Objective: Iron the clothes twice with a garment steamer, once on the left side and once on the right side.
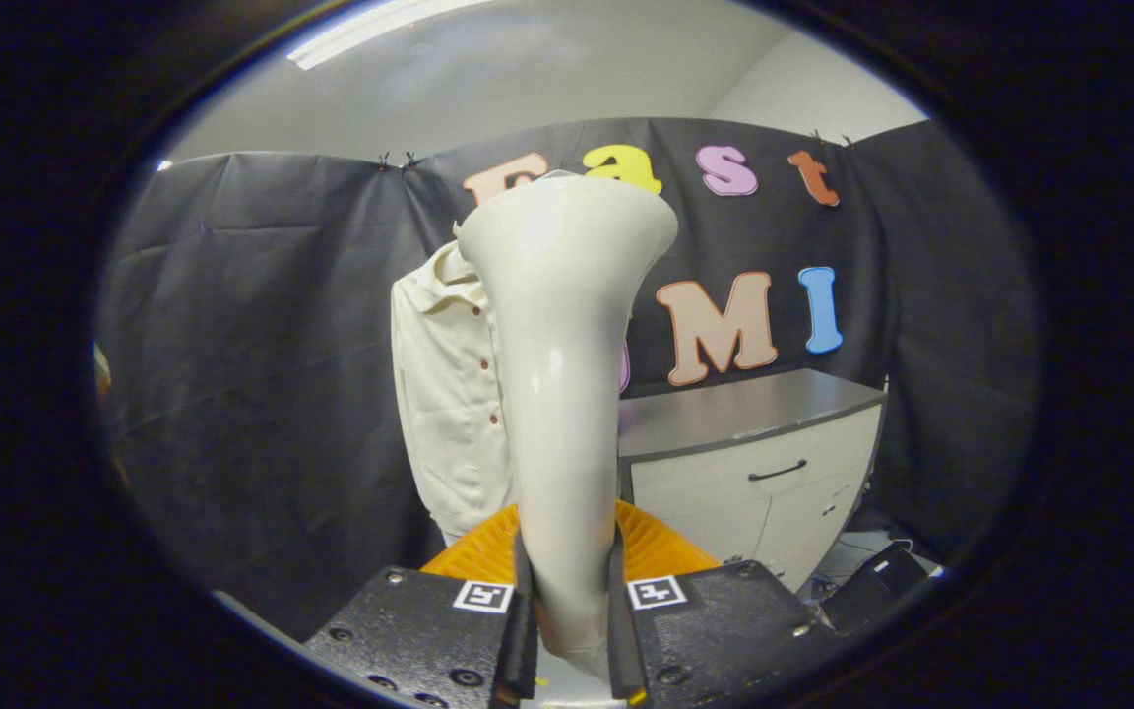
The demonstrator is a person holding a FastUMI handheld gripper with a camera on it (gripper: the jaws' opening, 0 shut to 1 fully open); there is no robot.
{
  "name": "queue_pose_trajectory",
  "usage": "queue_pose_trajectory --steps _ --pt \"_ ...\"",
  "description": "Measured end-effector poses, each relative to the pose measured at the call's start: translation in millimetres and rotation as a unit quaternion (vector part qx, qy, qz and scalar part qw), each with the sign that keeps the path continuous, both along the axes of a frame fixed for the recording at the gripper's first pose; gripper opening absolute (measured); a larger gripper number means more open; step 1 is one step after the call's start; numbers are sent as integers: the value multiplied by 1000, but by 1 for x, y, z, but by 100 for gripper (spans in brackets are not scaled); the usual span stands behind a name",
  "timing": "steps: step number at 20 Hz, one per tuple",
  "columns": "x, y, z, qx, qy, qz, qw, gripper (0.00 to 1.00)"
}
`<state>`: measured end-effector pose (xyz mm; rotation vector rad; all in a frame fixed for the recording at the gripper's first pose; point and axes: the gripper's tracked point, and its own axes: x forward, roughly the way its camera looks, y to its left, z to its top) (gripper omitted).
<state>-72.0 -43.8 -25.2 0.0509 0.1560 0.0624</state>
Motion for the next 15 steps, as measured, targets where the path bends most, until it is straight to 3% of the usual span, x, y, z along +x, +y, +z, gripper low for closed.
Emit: queue_pose_trajectory --steps 15 --pt "12 86 -31 -33 49 -8 998 28"
